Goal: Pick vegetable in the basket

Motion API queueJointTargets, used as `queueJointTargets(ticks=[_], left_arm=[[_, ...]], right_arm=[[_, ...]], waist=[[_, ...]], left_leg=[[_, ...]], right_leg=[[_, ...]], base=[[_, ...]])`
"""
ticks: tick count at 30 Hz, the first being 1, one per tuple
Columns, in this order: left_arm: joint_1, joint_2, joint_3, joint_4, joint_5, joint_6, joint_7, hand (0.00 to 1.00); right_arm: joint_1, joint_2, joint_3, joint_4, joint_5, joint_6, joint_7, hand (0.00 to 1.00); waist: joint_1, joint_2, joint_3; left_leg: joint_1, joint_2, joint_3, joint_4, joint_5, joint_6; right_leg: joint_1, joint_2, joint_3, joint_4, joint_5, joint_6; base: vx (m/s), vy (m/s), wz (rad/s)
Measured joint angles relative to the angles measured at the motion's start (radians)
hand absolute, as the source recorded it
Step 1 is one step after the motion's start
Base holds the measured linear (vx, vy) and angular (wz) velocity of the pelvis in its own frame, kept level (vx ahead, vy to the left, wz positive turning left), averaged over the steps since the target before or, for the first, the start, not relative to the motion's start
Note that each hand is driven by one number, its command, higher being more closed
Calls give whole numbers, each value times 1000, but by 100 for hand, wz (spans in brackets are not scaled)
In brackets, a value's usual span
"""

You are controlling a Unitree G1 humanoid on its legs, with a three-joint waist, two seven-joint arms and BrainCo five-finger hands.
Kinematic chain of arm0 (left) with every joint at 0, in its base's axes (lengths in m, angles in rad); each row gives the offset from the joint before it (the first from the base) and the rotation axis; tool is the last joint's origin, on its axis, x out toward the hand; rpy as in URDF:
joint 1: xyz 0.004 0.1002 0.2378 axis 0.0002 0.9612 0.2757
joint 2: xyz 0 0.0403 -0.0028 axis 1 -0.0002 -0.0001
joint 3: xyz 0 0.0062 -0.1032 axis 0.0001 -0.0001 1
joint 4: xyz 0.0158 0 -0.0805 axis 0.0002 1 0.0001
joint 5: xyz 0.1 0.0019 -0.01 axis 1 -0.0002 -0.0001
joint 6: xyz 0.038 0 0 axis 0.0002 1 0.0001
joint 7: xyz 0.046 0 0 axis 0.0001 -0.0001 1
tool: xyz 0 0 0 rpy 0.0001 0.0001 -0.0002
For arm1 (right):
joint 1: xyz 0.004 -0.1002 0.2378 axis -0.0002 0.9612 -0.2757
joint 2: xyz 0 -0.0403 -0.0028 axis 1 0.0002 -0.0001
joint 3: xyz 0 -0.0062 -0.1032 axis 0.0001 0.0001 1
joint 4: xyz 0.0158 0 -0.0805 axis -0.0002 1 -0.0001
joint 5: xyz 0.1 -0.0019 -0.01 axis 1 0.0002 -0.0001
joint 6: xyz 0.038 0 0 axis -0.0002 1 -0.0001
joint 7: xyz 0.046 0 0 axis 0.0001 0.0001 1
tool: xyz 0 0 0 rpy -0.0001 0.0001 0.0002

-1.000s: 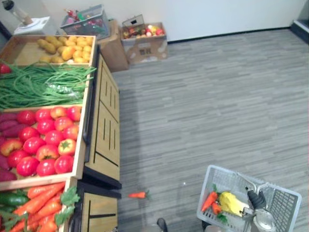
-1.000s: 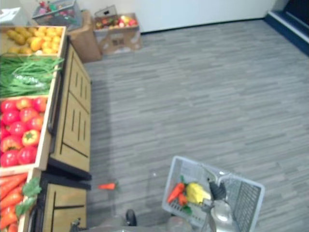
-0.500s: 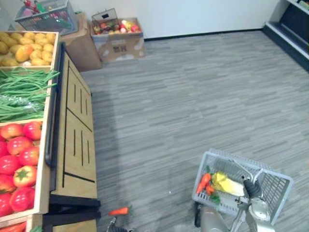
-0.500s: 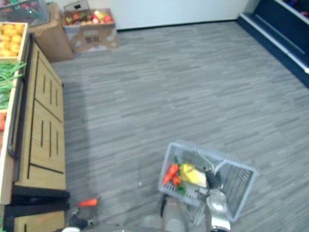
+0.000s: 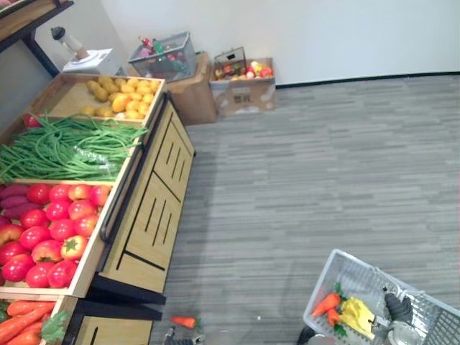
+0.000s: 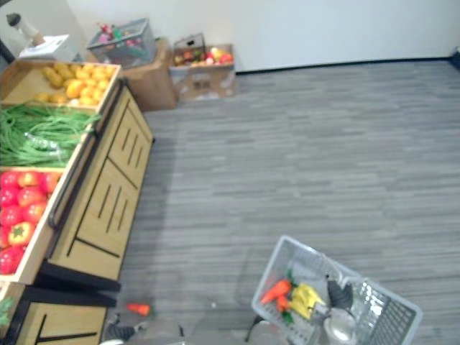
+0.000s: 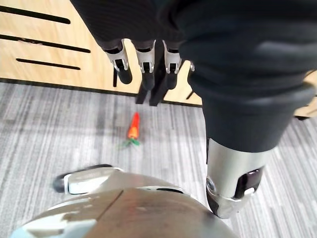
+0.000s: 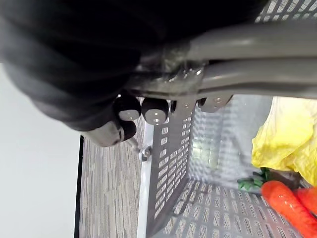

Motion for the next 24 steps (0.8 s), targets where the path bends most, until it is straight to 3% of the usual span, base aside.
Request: queueJointTargets(ticks=[2,4,5,6,8,11,13,15,16,18,19,20,21,22,24], left_arm=[[12,-5,0,2,3,2,0,0],[44,-26,2,12,7,6,1,0],[52,-33,12,26,8,8,2,0],[65,-14,7,26,12,8,2,0],[73,0,3,29,25,10,0,0],[73,18,-23,29,47,16,-1,0],[71,29,-55,30,48,17,0,0],[68,40,-73,40,48,17,0,0],[70,42,-106,52,47,18,0,0],[70,63,-140,51,48,16,-4,0],[70,67,-141,50,48,16,-5,0],[69,66,-143,49,47,17,-7,0],[66,73,-144,48,47,17,-8,0],[61,75,-143,48,47,17,-6,0],[45,80,-133,50,42,17,-8,0]], right_arm=[[4,0,-6,1,0,0,-1,100],[10,-5,-5,1,-1,0,-5,100],[11,-2,-2,17,-3,6,-7,100],[15,10,21,17,-9,7,-6,100],[15,14,34,16,-11,7,-5,100],[10,14,32,26,-12,7,-6,100],[1,13,25,46,-12,7,-6,100],[-6,11,10,55,-12,6,-6,100],[-29,1,-4,89,-13,5,-8,100],[-46,1,-7,107,-24,-1,-15,100],[-48,1,-8,118,-34,-2,-17,100],[-61,4,-8,133,-40,-1,-18,100],[-69,11,-5,149,-40,0,-15,100],[-73,14,-5,162,-40,2,-15,100],[-75,26,-10,186,-39,7,-15,100]], waist=[[0,3,-2],[1,33,-21],[4,45,-42],[10,16,-57],[13,-16,-81],[19,-37,-97],[21,-51,-90],[21,-48,-90],[23,-34,-89],[19,-42,-86],[17,-46,-85],[10,-33,-86],[1,-47,-85],[-1,-50,-82],[-3,-52,-81]], left_leg=[[-2,-28,2,-99,15,6],[-11,-26,45,-152,43,13],[-5,-30,65,-150,56,33],[4,-58,91,-154,43,48],[18,-97,113,-163,28,67],[44,-149,151,-177,4,90],[72,-178,173,-181,-31,102],[86,-186,180,-181,-53,108],[116,-177,196,-190,-66,107],[153,-174,193,-197,-71,103],[166,-170,188,-197,-70,108],[185,-160,181,-197,-70,111],[186,-140,171,-194,-71,112],[183,-130,162,-192,-71,112],[171,-98,128,-188,-65,102]], right_leg=[[0,-15,1,0,2,18],[4,-7,10,1,5,58],[9,-11,30,4,13,88],[21,-27,52,-19,22,102],[30,-59,75,-58,38,127],[37,-103,116,-86,55,155],[32,-134,141,-61,44,148],[11,-151,156,8,27,138],[-56,-156,200,165,26,130],[-125,-165,234,349,42,106],[-142,-164,245,396,54,90],[-173,-160,258,460,47,72],[-174,-133,259,430,-10,71],[-175,-112,255,399,-29,64],[-170,-35,258,199,-20,71]], base=[[65,199,6],[127,303,-13],[177,281,-22],[170,262,-23],[155,186,-17],[136,179,-24],[128,146,-33],[99,102,-27],[94,97,-28],[126,85,-9],[186,38,11],[221,-28,25],[219,-61,31],[219,-149,42],[171,-170,39]])
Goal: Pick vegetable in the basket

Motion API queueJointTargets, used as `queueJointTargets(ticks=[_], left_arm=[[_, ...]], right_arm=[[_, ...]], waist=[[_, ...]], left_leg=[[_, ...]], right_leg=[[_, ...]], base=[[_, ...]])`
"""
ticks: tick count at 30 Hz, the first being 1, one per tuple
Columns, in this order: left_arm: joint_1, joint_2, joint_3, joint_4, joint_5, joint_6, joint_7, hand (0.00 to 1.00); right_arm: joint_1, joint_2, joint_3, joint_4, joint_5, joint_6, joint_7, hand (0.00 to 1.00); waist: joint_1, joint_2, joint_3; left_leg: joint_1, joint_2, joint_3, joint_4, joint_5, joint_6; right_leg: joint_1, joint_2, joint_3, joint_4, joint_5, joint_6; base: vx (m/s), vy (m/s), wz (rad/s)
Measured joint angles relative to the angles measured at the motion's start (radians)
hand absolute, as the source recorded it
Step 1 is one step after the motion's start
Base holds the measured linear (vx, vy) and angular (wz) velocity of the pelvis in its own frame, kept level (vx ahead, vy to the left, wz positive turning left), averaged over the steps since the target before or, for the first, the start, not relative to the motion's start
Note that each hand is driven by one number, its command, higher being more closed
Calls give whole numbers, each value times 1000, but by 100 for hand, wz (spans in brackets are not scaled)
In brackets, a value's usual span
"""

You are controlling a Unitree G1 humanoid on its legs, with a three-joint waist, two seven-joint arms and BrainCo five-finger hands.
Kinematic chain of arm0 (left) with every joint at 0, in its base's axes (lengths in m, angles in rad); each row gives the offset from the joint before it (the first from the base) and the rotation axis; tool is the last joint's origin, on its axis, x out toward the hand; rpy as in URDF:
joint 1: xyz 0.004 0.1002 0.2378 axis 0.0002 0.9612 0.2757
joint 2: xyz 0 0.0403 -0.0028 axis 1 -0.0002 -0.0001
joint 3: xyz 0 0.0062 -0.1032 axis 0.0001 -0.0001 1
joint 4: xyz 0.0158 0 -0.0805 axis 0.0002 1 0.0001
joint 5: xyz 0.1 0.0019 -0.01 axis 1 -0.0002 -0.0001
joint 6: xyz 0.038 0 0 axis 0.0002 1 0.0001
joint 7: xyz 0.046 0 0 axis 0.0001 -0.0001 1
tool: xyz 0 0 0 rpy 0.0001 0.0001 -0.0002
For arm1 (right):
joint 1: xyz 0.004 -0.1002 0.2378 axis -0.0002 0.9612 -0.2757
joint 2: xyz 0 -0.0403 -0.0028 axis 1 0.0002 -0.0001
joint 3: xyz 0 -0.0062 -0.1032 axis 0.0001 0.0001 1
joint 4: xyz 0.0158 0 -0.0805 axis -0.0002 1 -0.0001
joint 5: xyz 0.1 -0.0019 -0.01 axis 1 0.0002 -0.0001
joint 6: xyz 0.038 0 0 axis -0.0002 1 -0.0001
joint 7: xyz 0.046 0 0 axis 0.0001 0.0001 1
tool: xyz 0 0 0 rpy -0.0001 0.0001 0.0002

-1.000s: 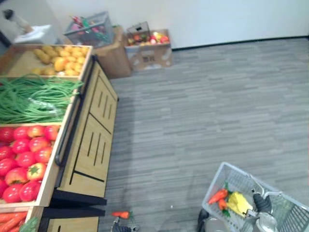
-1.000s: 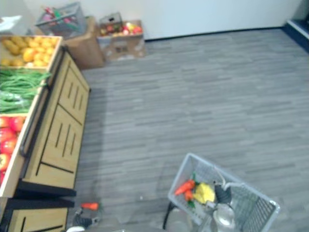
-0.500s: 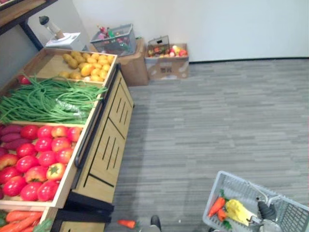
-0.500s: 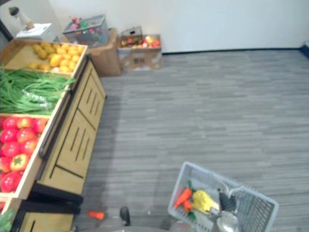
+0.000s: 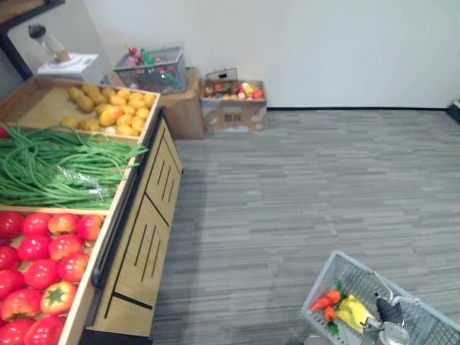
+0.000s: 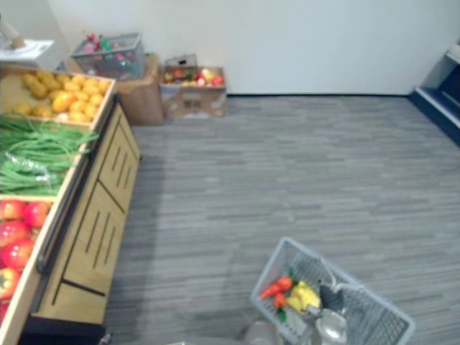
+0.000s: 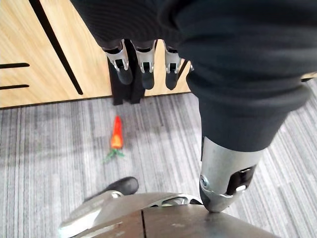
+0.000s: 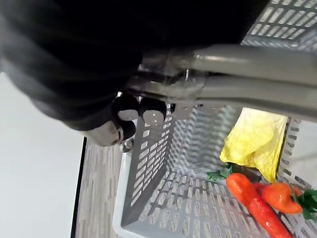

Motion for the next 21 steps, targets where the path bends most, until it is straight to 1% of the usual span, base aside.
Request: queueJointTargets(ticks=[1,2,3,4,5,6,7,8,9,10,12,13,14,16,19,20,21], left_arm=[[-2,1,5,0,-2,0,0,0],[-12,10,18,2,-6,-1,-2,0],[-23,-14,36,7,-7,-2,-3,0],[-22,-31,48,6,-8,-6,-3,0],[-23,-57,75,7,-11,-13,-3,0],[-21,-73,92,7,-40,-13,-6,0],[-19,-76,99,7,-47,-14,-8,0],[-17,-78,113,7,-56,-20,-14,0],[-16,-77,119,7,-75,-21,-16,0],[-14,-77,139,7,-101,-22,-22,0],[-10,-78,153,7,-135,-22,-23,0],[-4,-79,164,9,-188,-23,-23,0],[-4,-79,165,9,-197,-23,-24,0],[-3,-78,174,12,-246,-24,-41,0],[-10,-73,171,41,-295,-40,-51,0],[-10,-70,169,50,-322,-43,-60,0],[-10,-67,164,52,-326,-46,-65,0]], right_arm=[[4,4,-2,3,0,0,0,100],[14,14,-11,9,0,0,0,100],[7,6,-40,36,1,4,-1,100],[9,3,-46,42,2,3,-3,100],[8,-4,-62,52,8,3,-3,100],[17,-6,-75,55,8,3,1,100],[22,-5,-78,60,9,3,1,100],[28,-5,-79,77,15,2,2,100],[29,-6,-80,90,30,0,2,100],[27,-4,-84,119,41,-5,2,100],[20,-3,-86,141,45,-11,2,100],[18,-2,-90,179,51,-28,2,100],[18,-1,-92,185,52,-30,2,100],[13,8,-113,248,72,-48,3,100],[9,17,-129,306,88,-57,12,100],[9,18,-150,331,95,-59,18,100],[9,18,-164,351,110,-59,19,100]], waist=[[-1,-7,-2],[-11,-38,-3],[-14,3,6],[-13,14,5],[-8,48,4],[-9,66,5],[-9,69,5],[-9,69,5],[-8,66,4],[3,58,1],[3,56,0],[3,51,-3],[3,51,-4],[4,49,-6],[2,38,-7],[1,34,-12],[2,33,-12]], left_leg=[[-2,-5,-9,1,1,-7],[-6,-26,-36,5,-8,-26],[-3,1,-56,5,-6,-46],[-10,11,-59,5,-6,-49],[-14,30,-72,5,-1,-58],[-15,43,-87,3,6,-70],[-13,49,-94,0,12,-77],[-13,63,-108,-8,21,-88],[-14,70,-108,-12,22,-90],[-14,80,-110,-28,28,-98],[-14,80,-110,-33,29,-99],[-13,74,-111,-38,29,-98],[-12,73,-111,-38,29,-98],[-7,59,-104,-46,29,-98],[3,47,-99,-47,30,-97],[9,43,-94,-47,29,-97],[18,41,-88,-49,29,-97]], right_leg=[[11,7,19,-58,20,20],[18,3,52,-107,52,48],[32,16,24,-95,46,41],[36,26,13,-108,44,37],[55,44,-9,-134,46,34],[78,61,-36,-158,47,31],[91,68,-48,-171,47,28],[118,83,-75,-197,50,22],[124,90,-84,-207,52,19],[138,103,-103,-235,60,8],[144,104,-110,-246,63,7],[160,103,-118,-269,72,11],[162,104,-119,-273,74,12],[181,98,-118,-313,98,15],[206,93,-113,-356,121,19],[216,90,-109,-371,129,21],[226,90,-106,-381,134,23]], base=[[152,-207,54],[149,-210,63],[182,-238,60],[139,-167,37],[115,-155,36],[98,-152,40],[77,-132,54],[54,-99,43],[58,-114,47],[33,-72,28],[22,-26,18],[19,7,12],[26,21,11],[22,45,-1],[17,46,-7],[16,44,-7],[2,33,-10]])
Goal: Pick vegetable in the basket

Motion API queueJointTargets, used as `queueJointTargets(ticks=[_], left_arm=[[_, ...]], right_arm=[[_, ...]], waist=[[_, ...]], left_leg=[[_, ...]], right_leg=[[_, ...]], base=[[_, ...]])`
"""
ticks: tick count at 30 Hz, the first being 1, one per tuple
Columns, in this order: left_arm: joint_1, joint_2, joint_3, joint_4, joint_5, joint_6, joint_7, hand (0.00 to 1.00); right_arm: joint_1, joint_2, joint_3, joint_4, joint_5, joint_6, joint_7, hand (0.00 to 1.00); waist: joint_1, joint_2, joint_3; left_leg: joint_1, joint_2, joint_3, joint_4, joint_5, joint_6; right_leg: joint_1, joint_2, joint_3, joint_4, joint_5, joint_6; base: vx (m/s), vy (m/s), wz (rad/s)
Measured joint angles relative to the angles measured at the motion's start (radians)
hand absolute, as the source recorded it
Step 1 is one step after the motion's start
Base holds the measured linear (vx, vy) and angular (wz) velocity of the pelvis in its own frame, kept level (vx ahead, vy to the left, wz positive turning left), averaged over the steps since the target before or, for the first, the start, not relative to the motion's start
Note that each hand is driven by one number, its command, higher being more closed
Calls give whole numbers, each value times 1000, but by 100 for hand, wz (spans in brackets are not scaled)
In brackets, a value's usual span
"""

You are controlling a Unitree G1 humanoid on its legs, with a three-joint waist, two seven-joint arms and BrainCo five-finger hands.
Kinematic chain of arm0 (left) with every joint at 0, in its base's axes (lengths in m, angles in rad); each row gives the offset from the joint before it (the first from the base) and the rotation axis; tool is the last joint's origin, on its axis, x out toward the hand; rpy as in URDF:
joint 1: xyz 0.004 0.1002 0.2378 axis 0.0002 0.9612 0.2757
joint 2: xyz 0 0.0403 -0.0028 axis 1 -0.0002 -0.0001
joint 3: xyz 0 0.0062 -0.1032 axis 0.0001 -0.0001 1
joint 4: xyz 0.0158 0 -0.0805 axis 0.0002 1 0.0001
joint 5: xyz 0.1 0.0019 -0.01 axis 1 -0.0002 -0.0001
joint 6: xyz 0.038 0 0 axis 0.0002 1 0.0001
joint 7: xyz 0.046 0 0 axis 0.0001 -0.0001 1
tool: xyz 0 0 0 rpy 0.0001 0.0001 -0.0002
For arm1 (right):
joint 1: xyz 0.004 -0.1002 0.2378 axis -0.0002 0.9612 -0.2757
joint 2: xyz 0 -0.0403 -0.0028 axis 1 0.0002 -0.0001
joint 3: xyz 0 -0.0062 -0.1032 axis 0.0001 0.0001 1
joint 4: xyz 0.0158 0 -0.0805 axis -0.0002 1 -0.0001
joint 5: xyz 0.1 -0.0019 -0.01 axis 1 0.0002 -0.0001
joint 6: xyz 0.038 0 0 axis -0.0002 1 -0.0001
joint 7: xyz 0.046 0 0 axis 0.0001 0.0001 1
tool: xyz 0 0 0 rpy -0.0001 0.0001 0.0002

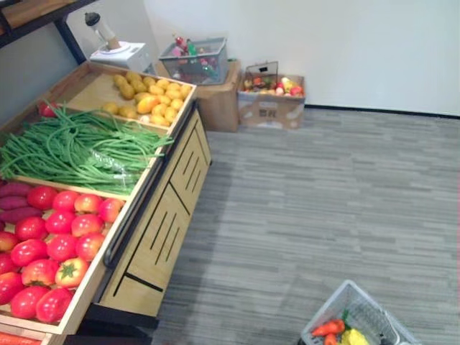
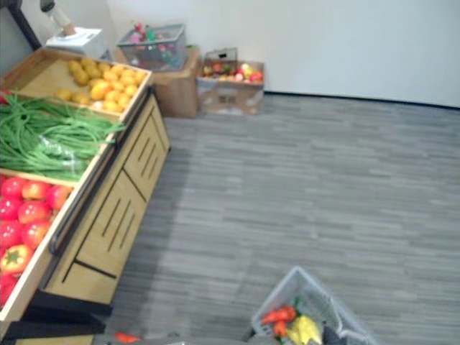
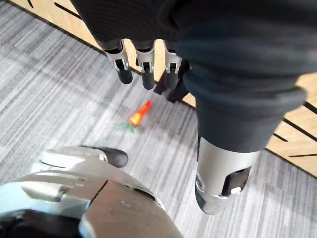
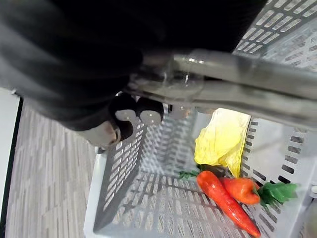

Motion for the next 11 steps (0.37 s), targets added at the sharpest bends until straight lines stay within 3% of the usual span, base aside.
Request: queueJointTargets(ticks=[4,11], left_arm=[[-3,6,-15,35,-72,-12,-20,0],[-22,24,-81,75,-101,-12,-45,0]], right_arm=[[4,-3,-44,26,28,12,1,100],[4,-4,-67,56,47,19,3,100]], waist=[[-6,7,0],[-9,16,1]], left_leg=[[22,0,18,-14,-1,1],[24,8,45,-17,-5,1]], right_leg=[[16,5,13,-30,12,-1],[13,15,37,-44,28,0]], base=[[-30,12,-12],[-43,1,-12]])
